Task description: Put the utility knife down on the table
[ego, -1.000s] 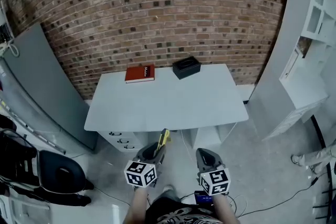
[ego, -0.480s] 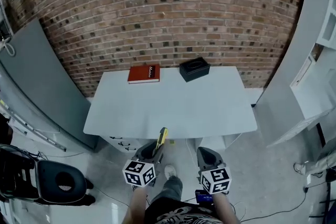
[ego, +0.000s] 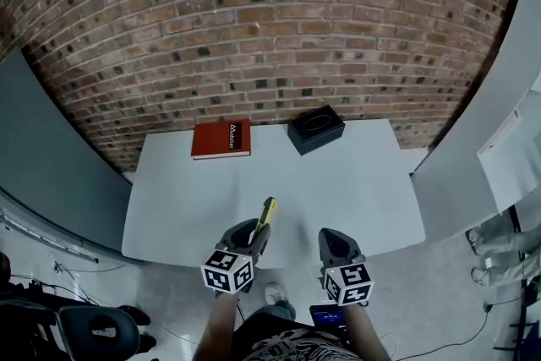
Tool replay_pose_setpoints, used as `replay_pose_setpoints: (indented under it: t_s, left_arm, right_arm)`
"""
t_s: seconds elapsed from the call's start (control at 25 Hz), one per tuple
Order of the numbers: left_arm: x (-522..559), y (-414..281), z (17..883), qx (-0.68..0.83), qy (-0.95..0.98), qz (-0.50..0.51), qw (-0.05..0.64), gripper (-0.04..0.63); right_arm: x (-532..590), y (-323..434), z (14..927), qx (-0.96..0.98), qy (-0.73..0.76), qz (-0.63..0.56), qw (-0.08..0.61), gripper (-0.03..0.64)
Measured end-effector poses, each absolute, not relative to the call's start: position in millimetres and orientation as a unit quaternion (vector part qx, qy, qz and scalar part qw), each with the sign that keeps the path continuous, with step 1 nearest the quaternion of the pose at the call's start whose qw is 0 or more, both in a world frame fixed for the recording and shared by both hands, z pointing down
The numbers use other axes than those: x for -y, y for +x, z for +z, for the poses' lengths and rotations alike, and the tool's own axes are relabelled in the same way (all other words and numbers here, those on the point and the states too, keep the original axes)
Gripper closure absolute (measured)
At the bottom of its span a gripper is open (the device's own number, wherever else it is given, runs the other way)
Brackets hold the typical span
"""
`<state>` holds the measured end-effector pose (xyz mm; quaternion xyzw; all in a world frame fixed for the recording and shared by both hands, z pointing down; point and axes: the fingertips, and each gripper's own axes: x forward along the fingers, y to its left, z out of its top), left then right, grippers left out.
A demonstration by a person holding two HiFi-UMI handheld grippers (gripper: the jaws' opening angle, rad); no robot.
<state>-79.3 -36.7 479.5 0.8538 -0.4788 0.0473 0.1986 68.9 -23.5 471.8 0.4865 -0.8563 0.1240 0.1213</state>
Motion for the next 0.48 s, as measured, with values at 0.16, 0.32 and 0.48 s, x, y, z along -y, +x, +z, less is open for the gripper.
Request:
replay_pose_setpoints:
  t_s: [0.16,0.32,0.48]
  left_arm:
    - [85,-98,485,0.477,0.853,0.047,0.205,0.472]
    - [115,-111,492,0.474,0.853,0.04,0.216,0.472]
    - [129,-117,498,0.474,0.852,0.033,0.221,0.472]
  right_arm:
    - [73,53,475,0.852,0.492,0.124,0.129,0.617]
    - [101,45,480,0.846,0.5,0.126,0.134,0.615]
    - [108,42,480,0.844,0.503,0.125,0.135,0.617]
